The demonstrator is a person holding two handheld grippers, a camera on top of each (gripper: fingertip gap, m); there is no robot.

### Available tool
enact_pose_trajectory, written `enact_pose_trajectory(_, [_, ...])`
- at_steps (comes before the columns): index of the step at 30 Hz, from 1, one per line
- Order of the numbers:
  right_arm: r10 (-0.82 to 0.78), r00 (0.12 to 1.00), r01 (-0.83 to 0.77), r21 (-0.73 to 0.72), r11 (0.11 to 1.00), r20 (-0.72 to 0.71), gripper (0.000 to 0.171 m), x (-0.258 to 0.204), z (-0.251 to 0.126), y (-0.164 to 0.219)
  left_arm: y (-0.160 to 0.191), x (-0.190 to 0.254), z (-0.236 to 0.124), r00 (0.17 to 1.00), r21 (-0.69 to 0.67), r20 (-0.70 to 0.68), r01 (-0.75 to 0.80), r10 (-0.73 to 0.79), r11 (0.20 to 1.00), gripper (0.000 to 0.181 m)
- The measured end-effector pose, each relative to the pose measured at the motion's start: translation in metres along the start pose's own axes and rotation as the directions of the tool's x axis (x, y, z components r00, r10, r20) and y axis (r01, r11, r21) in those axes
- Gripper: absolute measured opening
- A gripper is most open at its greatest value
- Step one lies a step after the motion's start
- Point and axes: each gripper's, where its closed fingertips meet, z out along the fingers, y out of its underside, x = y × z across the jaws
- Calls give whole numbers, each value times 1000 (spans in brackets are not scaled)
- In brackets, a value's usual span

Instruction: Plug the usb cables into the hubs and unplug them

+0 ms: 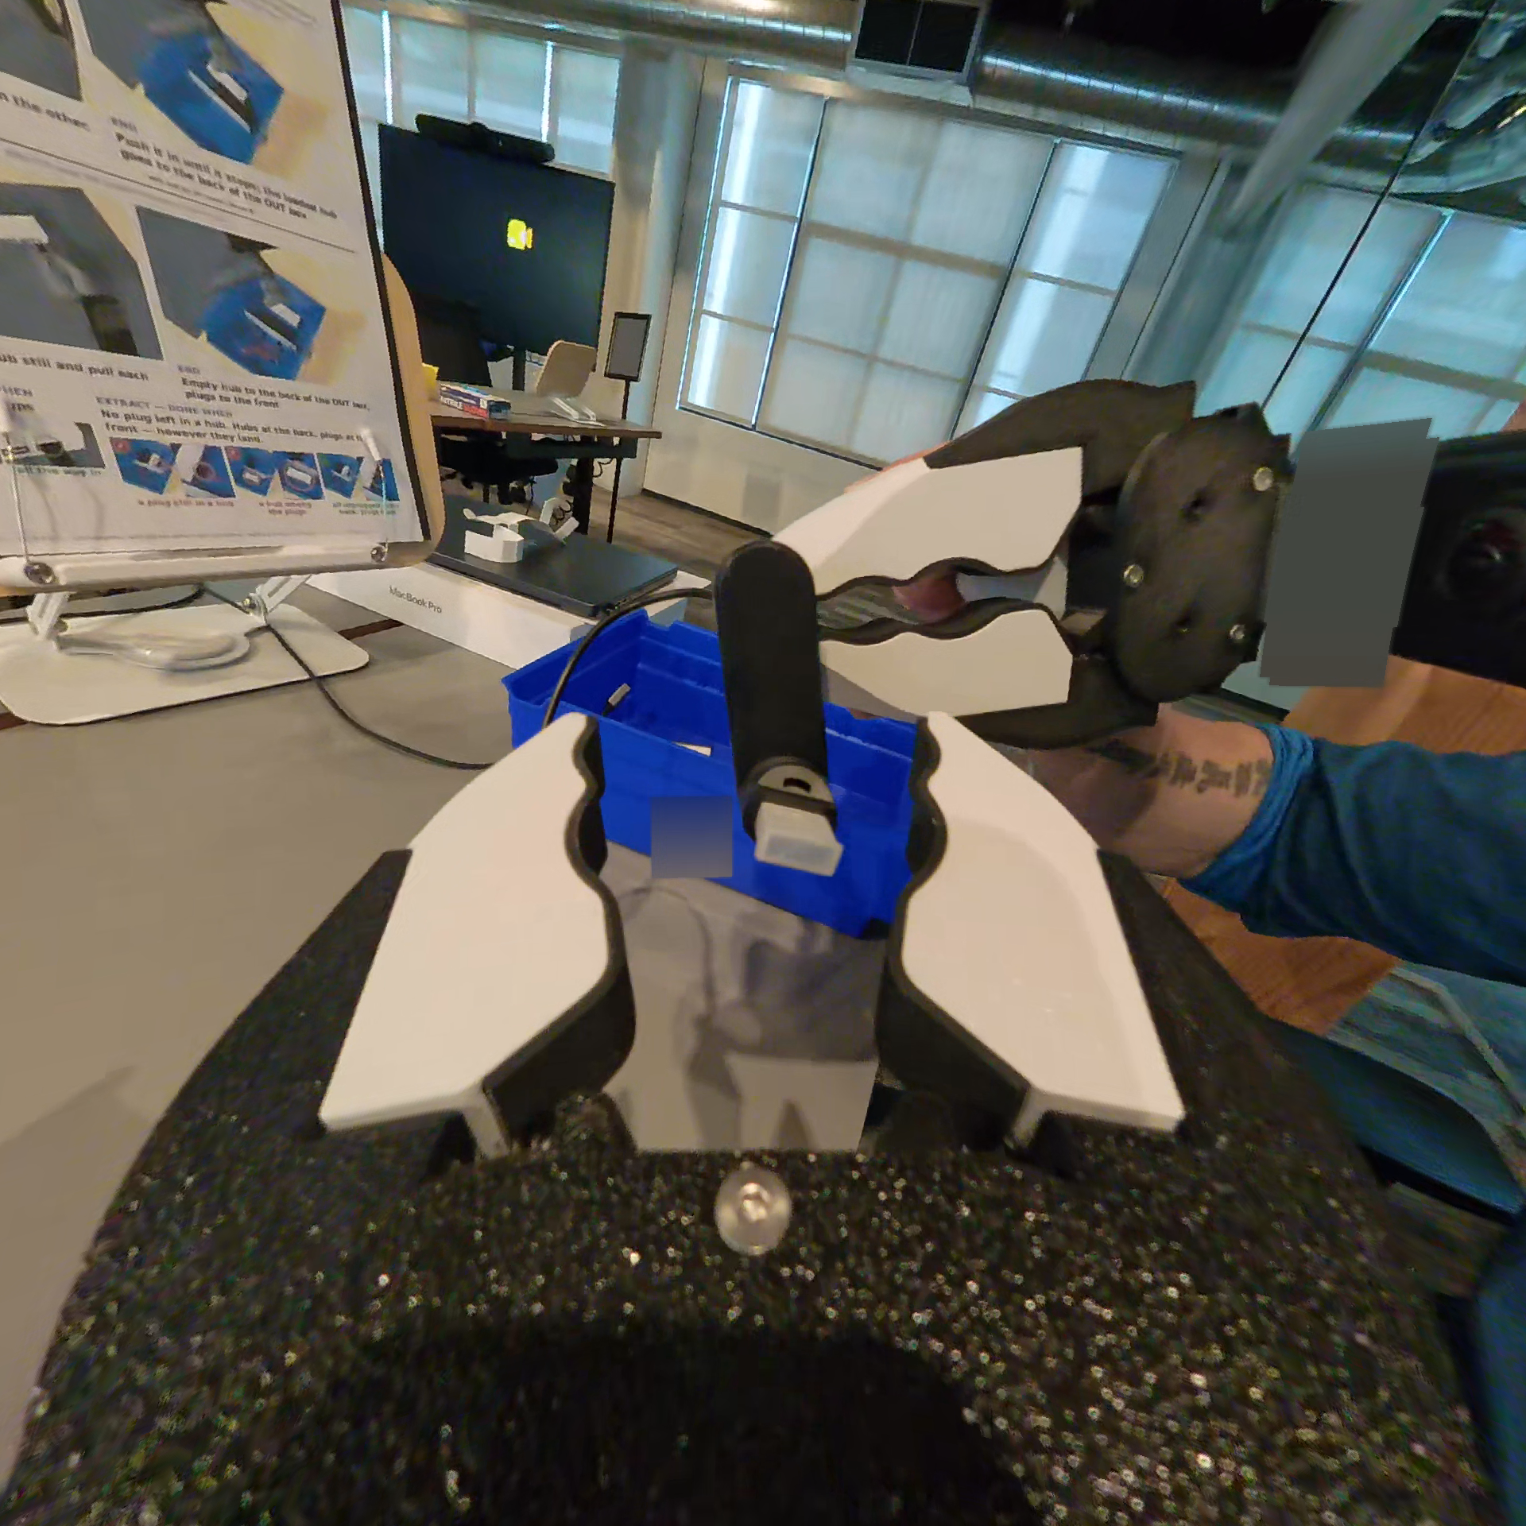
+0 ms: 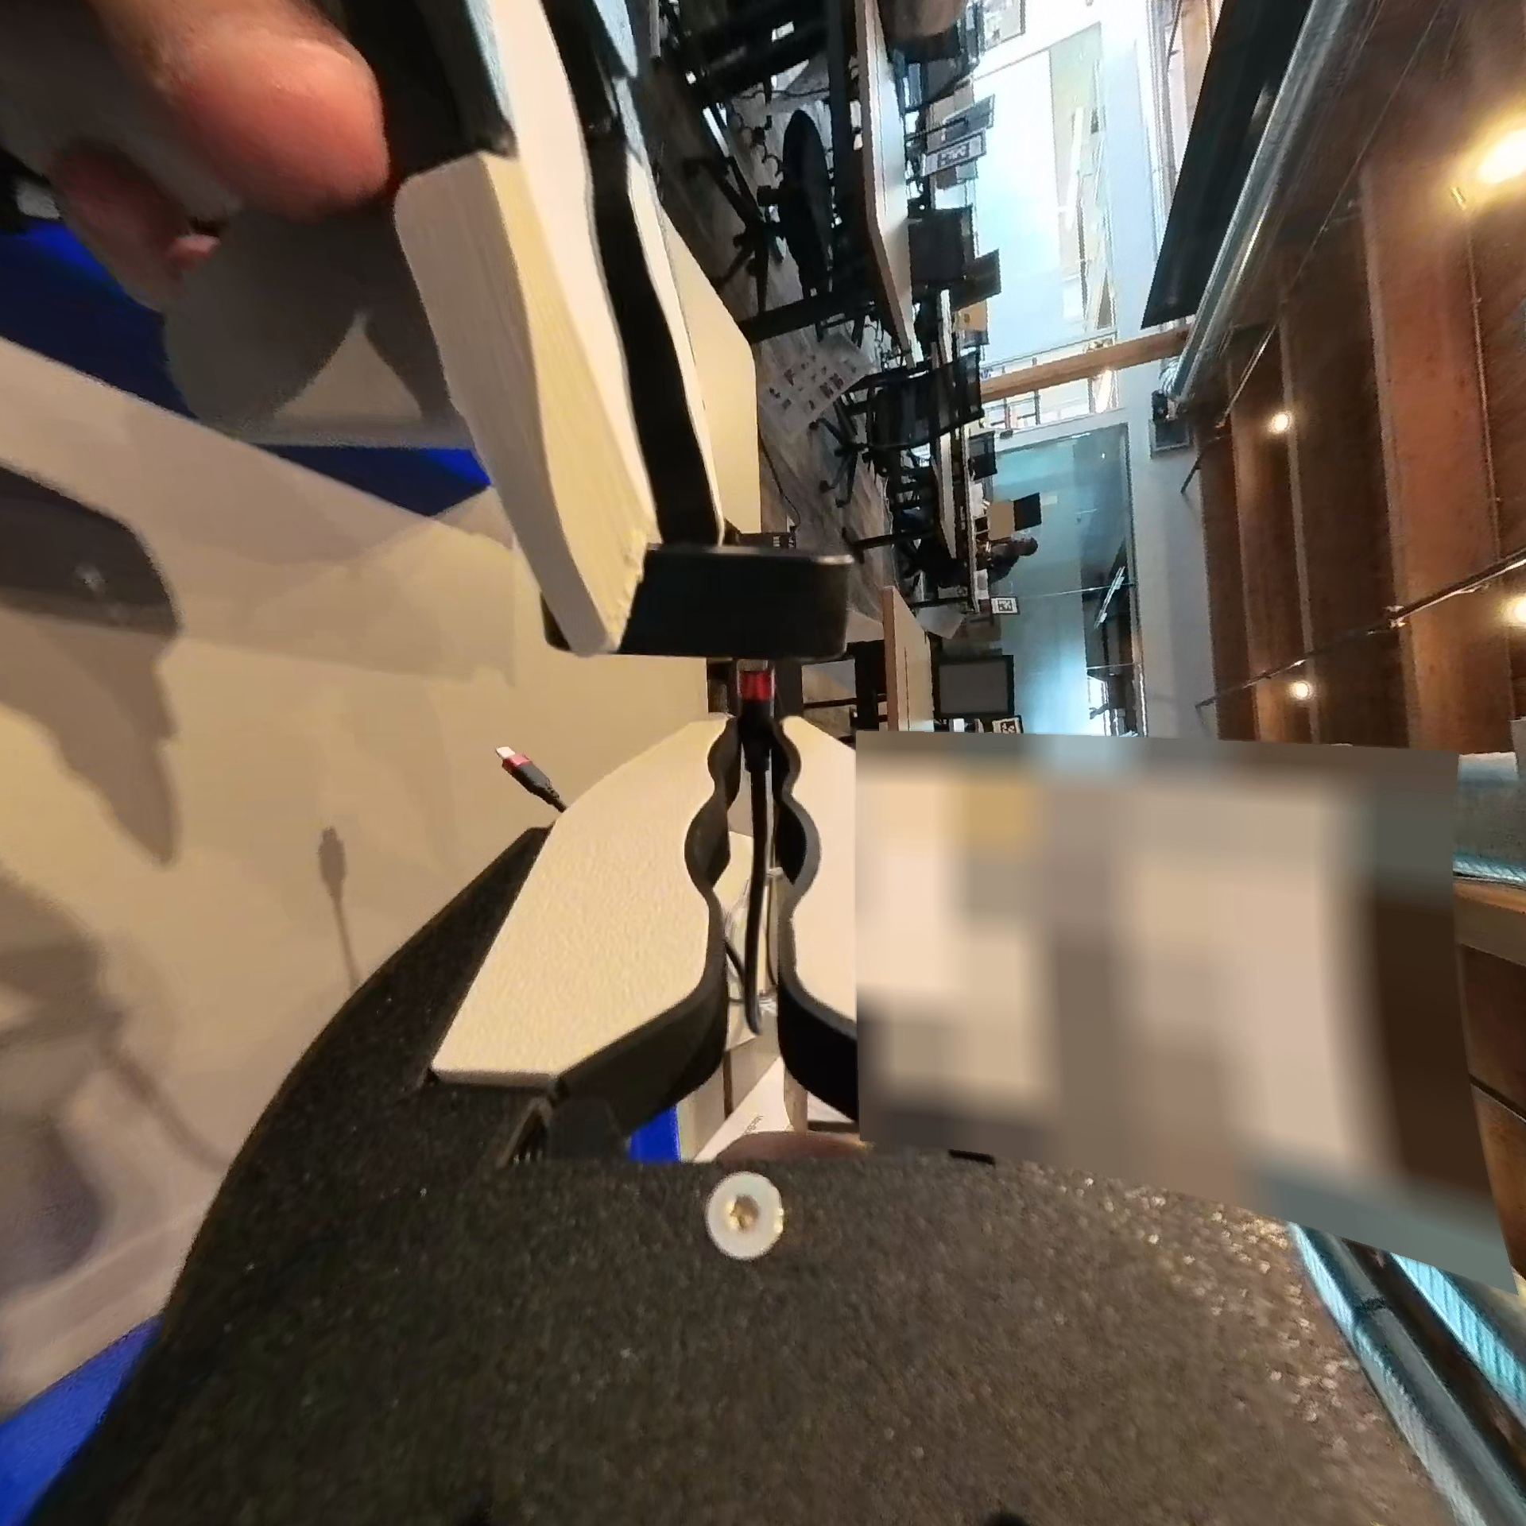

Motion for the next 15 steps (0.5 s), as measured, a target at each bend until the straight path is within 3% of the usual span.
enact_pose_trajectory(4, [4, 1000, -4, -2, 1000, 5, 6, -3, 2, -1, 0, -5, 0, 1000, 14, 19, 15, -15, 1000, 57])
enact_pose_trajectory(8, [13, 1000, -13, -9, 1000, 13, 6, -4, 4, 0, -3, -7, 0, 1000, 26, 25, 5, -5, 1000, 30])
enact_pose_trajectory(15, [21, 999, -21, -10, 1000, 28, 6, -9, 7, -5, 1, -8, 5, 1000, -2, 30, 7, -7, 1000, 31])
